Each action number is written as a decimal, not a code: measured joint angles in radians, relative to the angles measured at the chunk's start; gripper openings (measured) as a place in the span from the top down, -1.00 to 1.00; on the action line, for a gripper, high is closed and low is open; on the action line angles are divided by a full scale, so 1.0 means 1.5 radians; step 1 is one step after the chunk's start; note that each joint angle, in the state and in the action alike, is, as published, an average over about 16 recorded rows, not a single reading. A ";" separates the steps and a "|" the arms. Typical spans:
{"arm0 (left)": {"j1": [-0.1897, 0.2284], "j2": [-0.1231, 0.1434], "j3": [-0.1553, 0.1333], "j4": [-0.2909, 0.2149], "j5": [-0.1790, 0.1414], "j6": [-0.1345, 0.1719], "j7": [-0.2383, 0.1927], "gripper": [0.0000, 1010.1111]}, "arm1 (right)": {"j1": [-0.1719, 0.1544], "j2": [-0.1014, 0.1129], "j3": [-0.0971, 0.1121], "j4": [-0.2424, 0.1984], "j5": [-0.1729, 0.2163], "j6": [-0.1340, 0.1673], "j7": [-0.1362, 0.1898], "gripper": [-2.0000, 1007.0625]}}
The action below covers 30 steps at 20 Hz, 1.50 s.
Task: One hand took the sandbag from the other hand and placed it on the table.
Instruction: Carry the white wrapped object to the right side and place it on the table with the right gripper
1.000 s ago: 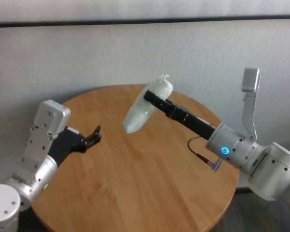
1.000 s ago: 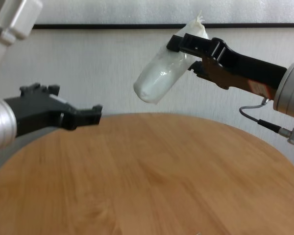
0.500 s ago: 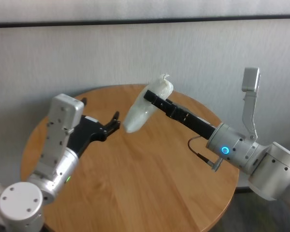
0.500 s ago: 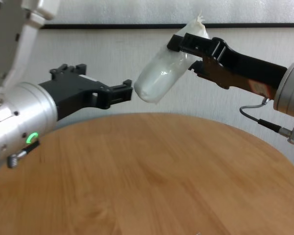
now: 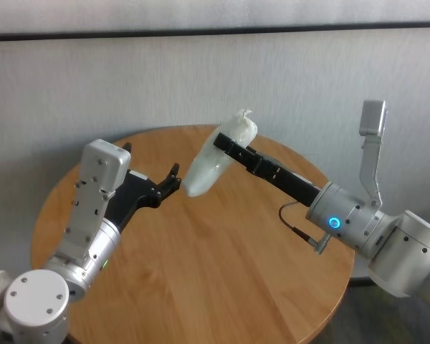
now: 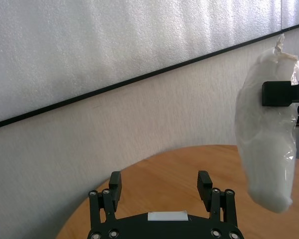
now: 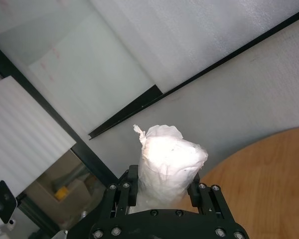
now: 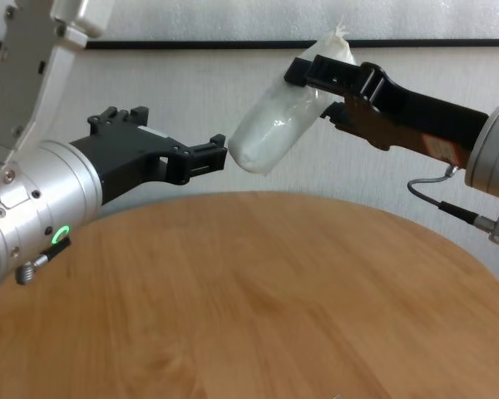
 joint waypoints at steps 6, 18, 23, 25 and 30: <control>0.002 -0.003 -0.006 0.001 0.006 -0.004 0.000 -0.98 | -0.001 0.000 0.001 -0.001 0.001 0.000 -0.002 -0.13; 0.003 -0.003 -0.008 0.002 0.006 -0.005 0.000 -0.98 | -0.009 0.013 0.010 -0.021 -0.004 0.003 -0.051 -0.13; 0.003 -0.002 -0.007 0.002 0.005 -0.004 0.000 -0.98 | -0.014 0.025 0.019 -0.036 -0.010 0.012 -0.091 -0.13; 0.003 -0.002 -0.007 0.001 0.005 -0.004 0.000 -0.98 | -0.016 0.032 0.023 -0.042 -0.013 0.016 -0.109 -0.13; 0.003 -0.002 -0.007 0.001 0.004 -0.003 0.000 -0.98 | -0.021 0.046 0.037 -0.050 -0.016 0.029 -0.155 -0.13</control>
